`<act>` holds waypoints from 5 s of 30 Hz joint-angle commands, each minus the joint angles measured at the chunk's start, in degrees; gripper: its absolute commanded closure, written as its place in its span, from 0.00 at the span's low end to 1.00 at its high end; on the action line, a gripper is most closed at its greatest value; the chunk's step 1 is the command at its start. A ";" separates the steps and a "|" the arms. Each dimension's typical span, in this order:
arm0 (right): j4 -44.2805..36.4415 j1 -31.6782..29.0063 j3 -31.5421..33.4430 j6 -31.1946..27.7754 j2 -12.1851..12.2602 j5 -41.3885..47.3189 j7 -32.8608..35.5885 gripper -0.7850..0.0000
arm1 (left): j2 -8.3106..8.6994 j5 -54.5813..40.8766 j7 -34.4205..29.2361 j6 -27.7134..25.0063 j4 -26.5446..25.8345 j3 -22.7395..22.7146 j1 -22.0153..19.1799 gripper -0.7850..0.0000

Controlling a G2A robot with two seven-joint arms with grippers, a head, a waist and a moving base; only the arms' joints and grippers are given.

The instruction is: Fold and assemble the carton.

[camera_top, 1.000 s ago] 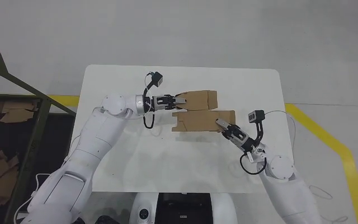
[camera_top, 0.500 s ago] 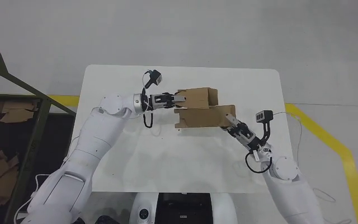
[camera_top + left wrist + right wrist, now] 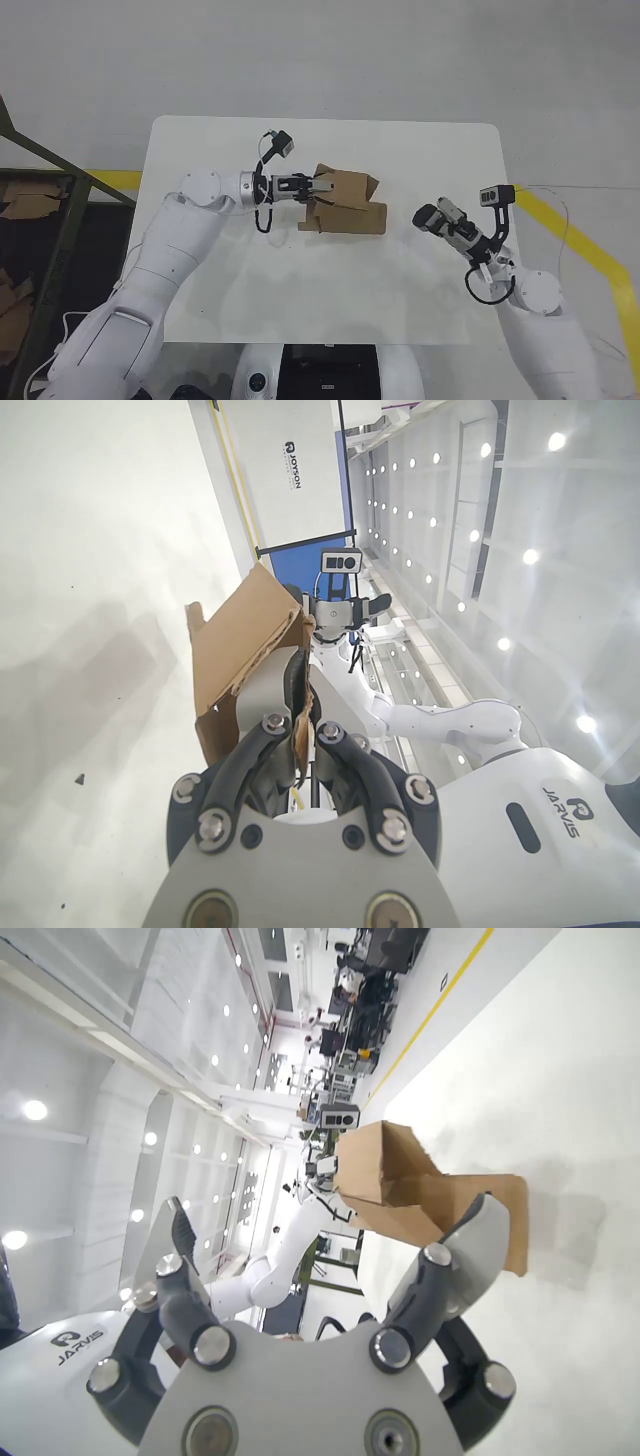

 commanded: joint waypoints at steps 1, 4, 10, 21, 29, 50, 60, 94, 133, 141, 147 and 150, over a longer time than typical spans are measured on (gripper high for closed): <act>0.59 1.38 -1.06 0.38 -0.02 -0.17 2.48 0.08 | 0.01 -0.04 -0.59 -0.17 -0.13 0.14 0.07 1.00; 2.00 3.74 -2.84 0.64 -0.15 0.18 5.05 0.25 | 0.01 -0.62 -2.07 -0.22 -0.48 0.46 0.27 1.00; 5.05 7.49 -5.74 0.89 -0.38 1.44 9.85 0.31 | 0.06 -2.32 -5.48 0.06 -0.95 0.84 0.52 1.00; 7.04 10.04 -8.00 2.24 -0.45 0.31 11.30 0.51 | 0.15 -6.61 -9.45 1.49 -1.34 0.61 0.57 1.00; 7.53 10.75 -9.70 2.66 -0.55 -0.42 11.38 0.53 | 0.10 -7.67 -10.10 2.34 -1.45 0.83 0.44 1.00; 9.00 13.36 -13.94 2.84 -1.02 0.10 12.55 0.65 | -0.17 -7.12 -10.85 3.16 -1.65 2.49 -0.05 1.00; 9.42 13.77 -14.50 3.03 -0.98 0.38 13.01 1.00 | -0.17 -7.30 -11.28 3.33 -0.91 2.65 -0.17 1.00; 10.40 14.57 -16.59 4.30 -1.00 -4.26 7.88 1.00 | 0.69 -14.99 -14.46 6.11 -7.36 -1.05 2.05 0.00; 9.77 13.86 -17.69 2.41 -1.01 -1.46 8.61 1.00 | 0.04 -12.75 -7.85 4.30 -9.03 0.20 2.17 0.00; 9.81 13.53 -16.66 1.51 -0.81 0.40 9.39 1.00 | 0.47 -14.01 -6.01 4.33 -7.66 -2.07 3.72 0.00; 8.65 12.71 -16.61 1.42 -0.67 0.33 10.00 1.00 | 0.60 -12.20 -3.64 2.92 -6.37 -2.78 4.16 0.00; 8.02 12.31 -16.77 1.55 -0.62 0.57 10.66 1.00 | 0.60 -10.92 -2.59 2.18 -6.38 -2.75 4.26 0.00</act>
